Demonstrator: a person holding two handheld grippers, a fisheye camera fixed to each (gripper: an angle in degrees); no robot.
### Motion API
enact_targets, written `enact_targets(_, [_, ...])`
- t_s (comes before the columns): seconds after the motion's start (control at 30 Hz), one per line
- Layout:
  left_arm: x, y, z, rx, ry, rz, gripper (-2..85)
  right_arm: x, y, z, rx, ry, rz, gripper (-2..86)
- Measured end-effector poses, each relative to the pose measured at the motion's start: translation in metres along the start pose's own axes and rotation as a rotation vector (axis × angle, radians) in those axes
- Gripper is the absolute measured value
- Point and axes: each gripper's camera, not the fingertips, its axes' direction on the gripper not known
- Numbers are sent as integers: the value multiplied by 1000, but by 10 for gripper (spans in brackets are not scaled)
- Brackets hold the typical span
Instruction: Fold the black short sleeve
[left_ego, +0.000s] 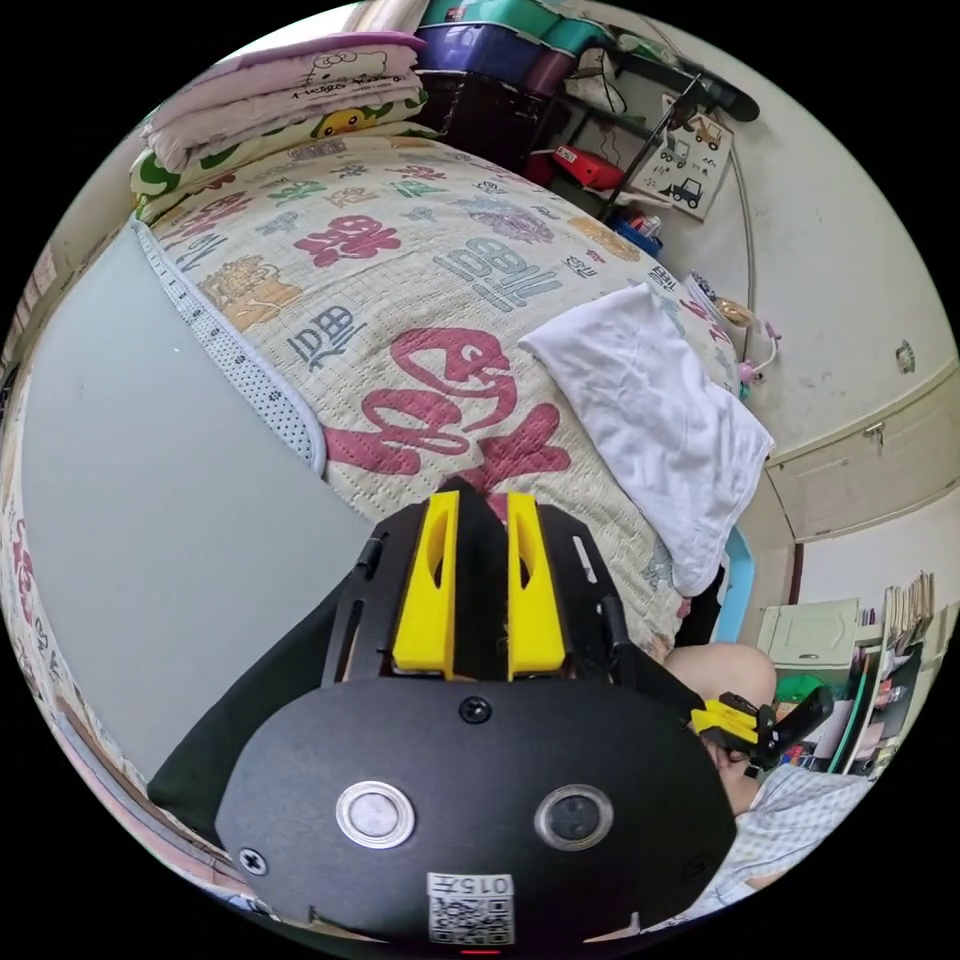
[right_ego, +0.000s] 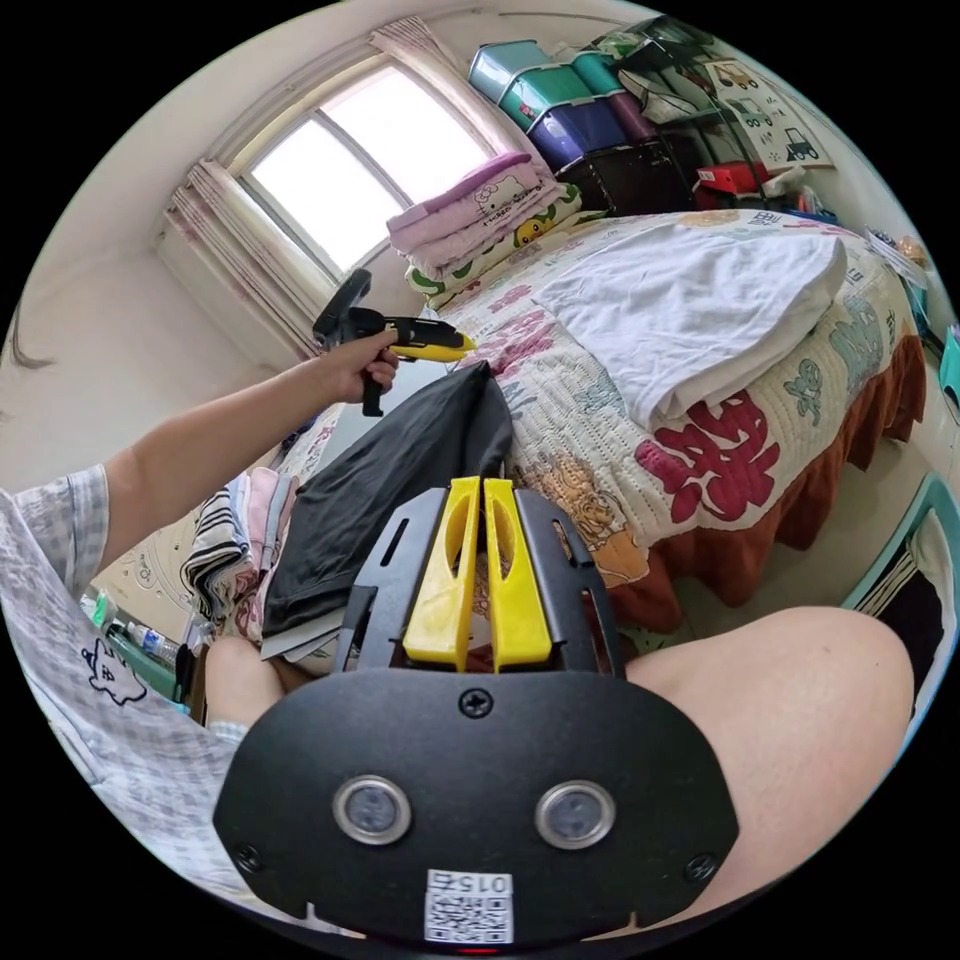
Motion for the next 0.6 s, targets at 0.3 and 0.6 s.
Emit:
enact_targets(0.3, [6, 1, 47, -84, -177, -11, 27, 31, 21, 34, -10, -18, 80, -3])
enact_targets(0.6, [9, 39, -58, 276, 19, -30, 9, 41, 40, 10, 191, 64, 50, -3])
